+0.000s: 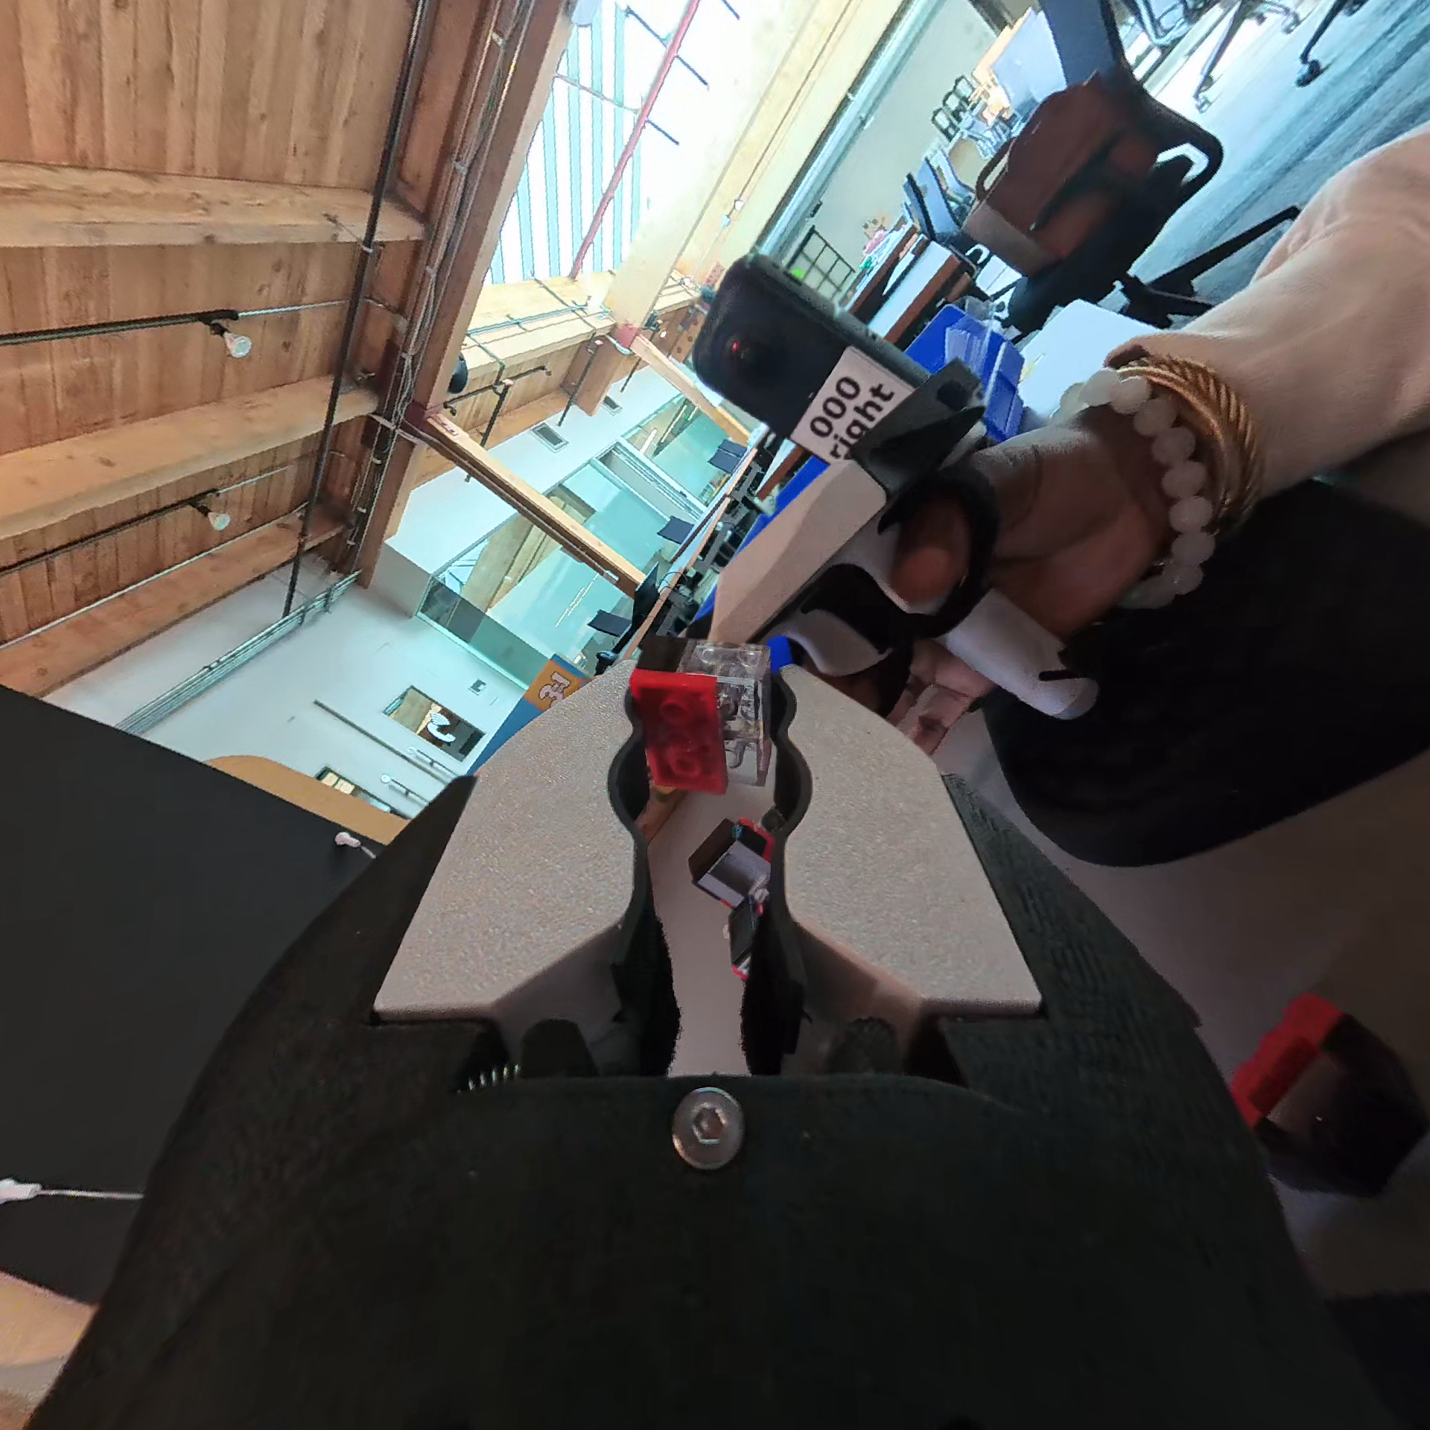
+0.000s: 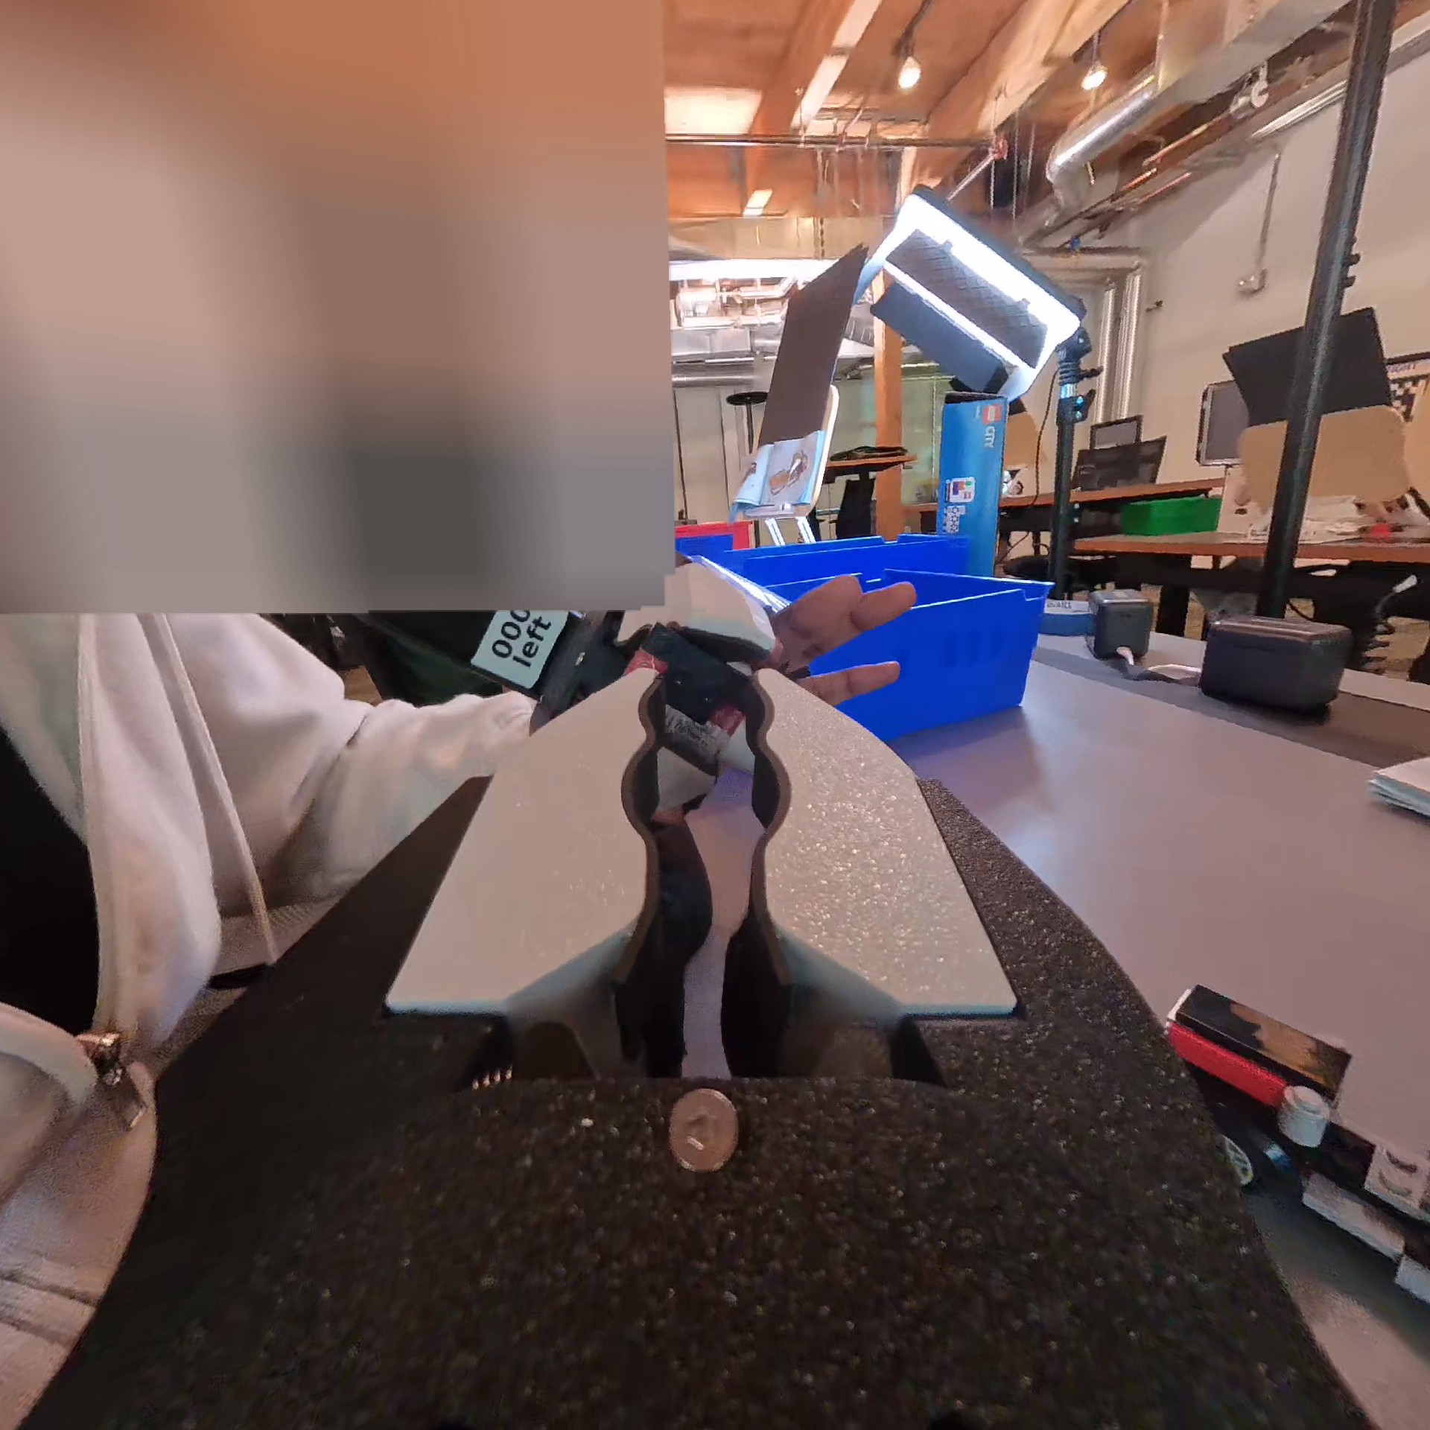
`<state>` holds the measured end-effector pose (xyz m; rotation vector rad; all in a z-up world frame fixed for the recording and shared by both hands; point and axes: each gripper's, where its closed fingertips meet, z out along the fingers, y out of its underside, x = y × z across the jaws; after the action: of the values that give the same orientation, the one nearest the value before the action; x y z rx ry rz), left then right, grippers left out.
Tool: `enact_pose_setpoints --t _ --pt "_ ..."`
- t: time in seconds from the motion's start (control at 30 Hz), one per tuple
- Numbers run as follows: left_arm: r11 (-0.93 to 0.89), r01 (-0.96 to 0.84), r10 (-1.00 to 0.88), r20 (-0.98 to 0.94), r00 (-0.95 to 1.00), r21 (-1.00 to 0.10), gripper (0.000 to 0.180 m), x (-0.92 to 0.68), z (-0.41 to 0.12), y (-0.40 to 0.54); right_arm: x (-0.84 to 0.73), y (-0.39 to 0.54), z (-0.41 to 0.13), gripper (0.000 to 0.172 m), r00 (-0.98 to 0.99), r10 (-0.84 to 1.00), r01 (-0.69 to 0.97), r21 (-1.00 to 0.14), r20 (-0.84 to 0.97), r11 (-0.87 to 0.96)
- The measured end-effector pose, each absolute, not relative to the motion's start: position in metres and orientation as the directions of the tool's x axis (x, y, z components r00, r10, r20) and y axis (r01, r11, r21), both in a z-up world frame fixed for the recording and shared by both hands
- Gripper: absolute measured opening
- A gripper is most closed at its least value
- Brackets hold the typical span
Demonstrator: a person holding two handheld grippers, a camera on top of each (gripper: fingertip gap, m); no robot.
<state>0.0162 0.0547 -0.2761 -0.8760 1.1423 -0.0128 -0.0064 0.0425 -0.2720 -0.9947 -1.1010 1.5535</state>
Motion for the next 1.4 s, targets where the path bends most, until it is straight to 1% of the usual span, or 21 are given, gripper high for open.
enact_pose_setpoints --t 0.13,0.2,0.23,0.3,0.4,0.47,0.5,0.53,0.57,0.6,0.63,0.7,0.77,0.87,1.0,1.07,1.13,1.17,1.27,1.37,1.4 --pt "0.675 -0.384 -0.459 -0.767 0.449 -0.630 0.028 0.019 -0.276 0.052 -0.005 0.037 -0.271 0.018 -0.236 0.970 -0.254 -0.961 -0.050 -0.111" --pt "0.666 -0.349 -0.497 -0.741 0.452 -0.659 0.028 0.020 -0.275 0.049 -0.006 0.035 -0.271 0.019 -0.239 0.970 -0.259 -0.961 -0.033 -0.096" --pt "0.660 -0.325 -0.520 -0.724 0.454 -0.678 0.028 0.020 -0.274 0.048 -0.006 0.035 -0.271 0.024 -0.237 0.971 -0.261 -0.961 -0.031 -0.094" --pt "0.658 -0.262 -0.559 -0.692 0.458 -0.705 0.028 0.021 -0.270 0.043 -0.008 0.039 -0.272 0.042 -0.228 0.972 -0.244 -0.963 -0.059 -0.116" --pt "0.657 -0.239 -0.588 -0.684 0.431 -0.715 0.027 0.024 -0.270 0.038 -0.009 0.034 -0.274 0.052 -0.308 0.940 -0.202 -0.955 -0.149 -0.218" --pt "0.655 -0.262 -0.590 -0.697 0.409 -0.709 0.027 0.026 -0.276 0.038 -0.013 0.024 -0.280 0.062 -0.396 0.885 -0.108 -0.944 -0.245 -0.310" --pt "0.654 -0.291 -0.579 -0.710 0.401 -0.698 0.028 0.027 -0.279 0.040 -0.014 0.018 -0.284 0.062 -0.437 0.853 -0.049 -0.939 -0.285 -0.339" --pt "0.655 -0.323 -0.567 -0.726 0.389 -0.683 0.028 0.028 -0.283 0.042 -0.015 0.012 -0.288 0.056 -0.463 0.831 0.000 -0.938 -0.308 -0.347" --pt "0.657 -0.349 -0.557 -0.743 0.372 -0.668 0.027 0.029 -0.287 0.043 -0.017 0.014 -0.291 0.046 -0.440 0.840 0.020 -0.939 -0.316 -0.343" --pt "0.659 -0.368 -0.545 -0.754 0.368 -0.656 0.027 0.030 -0.289 0.044 -0.018 0.017 -0.292 0.042 -0.414 0.854 0.015 -0.940 -0.316 -0.340" --pt "0.656 -0.389 -0.531 -0.762 0.371 -0.647 0.029 0.030 -0.290 0.046 -0.017 0.020 -0.292 0.041 -0.399 0.860 0.007 -0.938 -0.319 -0.346" --pt "0.655 -0.420 -0.493 -0.777 0.392 -0.628 0.040 0.027 -0.288 0.050 -0.016 0.032 -0.289 0.041 -0.344 0.879 -0.038 -0.930 -0.331 -0.365" --pt "0.675 -0.459 -0.401 -0.810 0.429 -0.577 0.045 0.021 -0.279 0.054 -0.012 0.047 -0.287 0.041 -0.276 0.898 -0.077 -0.924 -0.342 -0.376" --pt "0.687 -0.556 -0.253 -0.871 0.421 -0.469 0.046 0.015 -0.272 0.058 -0.012 0.057 -0.290 0.041 -0.211 0.913 -0.075 -0.925 -0.349 -0.371" --pt "0.651 -0.669 -0.126 -0.920 0.370 -0.359 0.047 0.013 -0.274 0.064 -0.013 0.061 -0.294 0.041 -0.160 0.932 -0.066 -0.938 -0.326 -0.340" --pt "0.623 -0.716 -0.096 -0.939 0.331 -0.316 0.047 0.012 -0.280 0.068 -0.014 0.060 -0.295 0.041 -0.163 0.930 -0.052 -0.939 -0.328 -0.340" --pt "0.603 -0.744 -0.086 -0.950 0.301 -0.290 0.040 0.012 -0.284 0.070 -0.015 0.060 -0.296 0.041 -0.148 0.936 -0.053 -0.943 -0.319 -0.329" --pt "0.597 -0.751 -0.085 -0.953 0.289 -0.281 0.035 0.013 -0.286 0.070 -0.014 0.061 -0.296 0.041 -0.144 0.938 -0.054 -0.943 -0.317 -0.327" --pt "0.577 -0.760 -0.097 -0.949 0.299 -0.299 0.033 0.012 -0.287 0.071 -0.014 0.061 -0.296 0.040 -0.144 0.938 -0.057 -0.944 -0.315 -0.325" --pt "0.602 -0.694 -0.179 -0.913 0.366 -0.396 0.029 0.012 -0.283 0.066 -0.011 0.058 -0.291 0.042 -0.170 0.950 -0.082 -0.957 -0.262 -0.278" --pt "0.611 -0.655 -0.228 -0.891 0.392 -0.444 0.028 0.011 -0.282 0.064 -0.008 0.056 -0.288 0.046 -0.196 0.955 -0.094 -0.965 -0.225 -0.246"
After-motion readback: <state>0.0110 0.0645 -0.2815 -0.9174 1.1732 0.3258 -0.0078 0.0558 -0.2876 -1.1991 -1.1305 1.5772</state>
